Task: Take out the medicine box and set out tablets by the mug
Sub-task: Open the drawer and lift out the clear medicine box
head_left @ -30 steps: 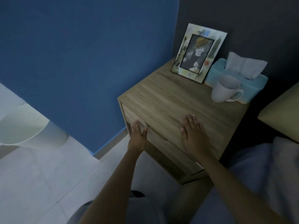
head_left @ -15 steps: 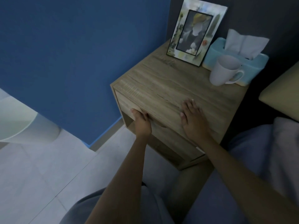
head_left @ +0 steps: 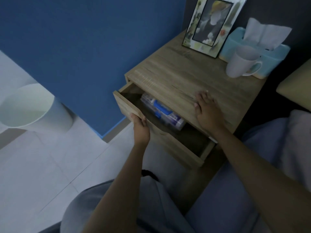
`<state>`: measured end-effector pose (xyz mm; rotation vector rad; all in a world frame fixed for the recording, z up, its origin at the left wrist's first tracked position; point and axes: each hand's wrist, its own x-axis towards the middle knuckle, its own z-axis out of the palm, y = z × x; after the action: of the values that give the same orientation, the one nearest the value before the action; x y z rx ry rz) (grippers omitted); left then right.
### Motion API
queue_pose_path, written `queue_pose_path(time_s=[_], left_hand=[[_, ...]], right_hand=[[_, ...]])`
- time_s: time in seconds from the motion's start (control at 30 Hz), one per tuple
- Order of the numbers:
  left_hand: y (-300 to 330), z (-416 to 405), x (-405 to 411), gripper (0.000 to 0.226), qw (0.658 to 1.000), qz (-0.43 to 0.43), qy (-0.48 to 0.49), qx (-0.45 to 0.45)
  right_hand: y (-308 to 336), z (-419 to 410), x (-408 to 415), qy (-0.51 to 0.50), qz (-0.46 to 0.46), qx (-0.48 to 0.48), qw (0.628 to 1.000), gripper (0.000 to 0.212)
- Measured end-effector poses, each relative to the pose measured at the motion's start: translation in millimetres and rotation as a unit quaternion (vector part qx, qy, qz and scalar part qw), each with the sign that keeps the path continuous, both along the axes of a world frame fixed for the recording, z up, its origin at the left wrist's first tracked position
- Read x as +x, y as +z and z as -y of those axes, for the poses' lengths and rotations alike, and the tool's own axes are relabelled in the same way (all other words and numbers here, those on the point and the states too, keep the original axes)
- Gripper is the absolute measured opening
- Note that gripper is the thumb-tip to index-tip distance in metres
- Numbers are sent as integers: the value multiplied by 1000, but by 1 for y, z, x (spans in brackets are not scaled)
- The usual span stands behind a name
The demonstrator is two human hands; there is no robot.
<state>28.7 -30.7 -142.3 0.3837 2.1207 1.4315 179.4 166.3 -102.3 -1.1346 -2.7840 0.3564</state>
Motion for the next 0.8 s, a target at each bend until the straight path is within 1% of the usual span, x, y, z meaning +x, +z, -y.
queue_pose_path(time_s=[0.2, 0.47, 0.53, 0.63, 0.7, 0.73, 0.8], left_hand=[[-5, 40, -2, 58, 1000, -22, 6, -13], [-6, 79, -3, 59, 1000, -17, 11, -24], [-6, 85, -5, 57, 1000, -5, 18, -17], [0, 86, -6, 54, 998, 21, 52, -1], [11, 82, -7, 58, 993, 23, 114, 9], [18, 80, -9, 62, 989, 4, 147, 21], [34, 76, -16, 60, 978, -87, 185, 38]], right_hand=[[1, 1, -1, -6, -10, -7, 1000, 53], [3, 1, -2, -2, -23, -9, 1000, 51], [1, 0, -2, -3, -27, -7, 1000, 51], [0, 0, -2, -2, -22, -8, 1000, 51], [4, 3, -1, -10, -28, -17, 999, 50], [8, 7, 0, -17, -48, -17, 999, 50], [17, 28, 4, -44, -135, -10, 990, 49]])
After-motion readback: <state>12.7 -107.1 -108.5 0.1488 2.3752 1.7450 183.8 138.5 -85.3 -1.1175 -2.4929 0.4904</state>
